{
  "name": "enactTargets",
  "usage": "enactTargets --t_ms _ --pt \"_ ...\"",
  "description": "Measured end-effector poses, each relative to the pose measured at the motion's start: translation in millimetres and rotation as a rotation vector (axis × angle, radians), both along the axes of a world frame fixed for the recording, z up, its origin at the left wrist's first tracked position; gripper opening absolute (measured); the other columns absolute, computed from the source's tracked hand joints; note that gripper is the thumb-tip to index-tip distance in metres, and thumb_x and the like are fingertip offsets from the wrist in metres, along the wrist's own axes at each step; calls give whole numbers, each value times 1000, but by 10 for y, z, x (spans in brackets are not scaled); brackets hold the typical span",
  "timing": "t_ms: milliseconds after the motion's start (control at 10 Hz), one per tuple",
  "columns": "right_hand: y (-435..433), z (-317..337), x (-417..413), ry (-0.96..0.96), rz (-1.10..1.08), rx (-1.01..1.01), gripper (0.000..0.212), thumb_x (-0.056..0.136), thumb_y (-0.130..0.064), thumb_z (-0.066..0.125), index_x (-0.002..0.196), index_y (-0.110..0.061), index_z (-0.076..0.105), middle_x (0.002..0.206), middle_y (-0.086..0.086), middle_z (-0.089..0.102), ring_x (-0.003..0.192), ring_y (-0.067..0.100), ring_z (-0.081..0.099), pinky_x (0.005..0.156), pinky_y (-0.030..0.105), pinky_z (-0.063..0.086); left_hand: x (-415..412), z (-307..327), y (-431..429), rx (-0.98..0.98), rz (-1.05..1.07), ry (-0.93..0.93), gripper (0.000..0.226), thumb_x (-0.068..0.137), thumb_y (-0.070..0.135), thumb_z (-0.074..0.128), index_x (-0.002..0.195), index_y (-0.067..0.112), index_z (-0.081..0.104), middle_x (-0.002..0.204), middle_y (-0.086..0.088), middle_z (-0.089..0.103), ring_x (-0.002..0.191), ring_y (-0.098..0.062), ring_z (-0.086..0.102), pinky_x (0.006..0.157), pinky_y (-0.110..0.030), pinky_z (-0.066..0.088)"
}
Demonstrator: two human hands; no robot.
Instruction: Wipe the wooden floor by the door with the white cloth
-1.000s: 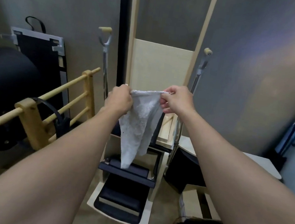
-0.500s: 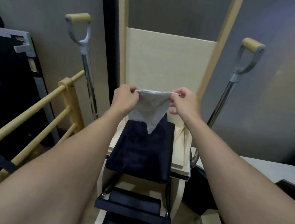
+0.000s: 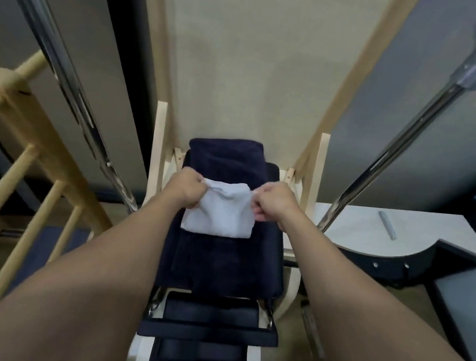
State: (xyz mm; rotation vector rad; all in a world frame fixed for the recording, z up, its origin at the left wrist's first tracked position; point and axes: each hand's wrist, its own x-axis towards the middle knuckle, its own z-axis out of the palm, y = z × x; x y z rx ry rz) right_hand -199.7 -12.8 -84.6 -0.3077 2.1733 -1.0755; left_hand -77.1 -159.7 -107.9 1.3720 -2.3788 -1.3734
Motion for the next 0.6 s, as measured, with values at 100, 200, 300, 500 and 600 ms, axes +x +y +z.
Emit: enactTargets --t_ms 100,200,300,500,600 --pt "-299 -194 -145 151 25 -93 50 89 -3 42 135 -22 50 112 8 63 84 25 63 81 43 58 -179 -181 -191 -122 25 81 39 89 16 50 128 16 50 121 -9 56 104 -30 58 91 -37 50" --pt "-352 -460 -25 376 419 157 52 93 -8 42 142 -24 43 140 1 51 124 23 49 105 36 40 -183 -476 -133 -274 -294 -190 54 92 24 54 142 18 35 142 -9 38 120 -30 49 100 -37 43" --pt "-266 -709 225 417 759 403 53 96 -11 39 147 -19 31 154 1 31 138 23 32 112 38 30 -69 -781 -14 -256 -467 -400 56 93 30 51 146 24 31 157 -3 17 130 -30 43 107 -41 37" --pt "-208 -455 223 359 578 237 51 96 -21 48 146 -21 35 149 3 40 134 23 39 110 35 33 -13 -415 30 -206 -366 -321 50 94 27 52 141 18 41 146 -5 41 128 -25 45 104 -33 39" --pt "-142 159 202 298 296 -217 27 94 -27 57 118 -19 65 118 -4 66 110 13 60 93 24 45 -64 150 47 -136 -145 45 39 92 29 56 128 16 57 123 -2 61 114 -20 55 98 -32 43"
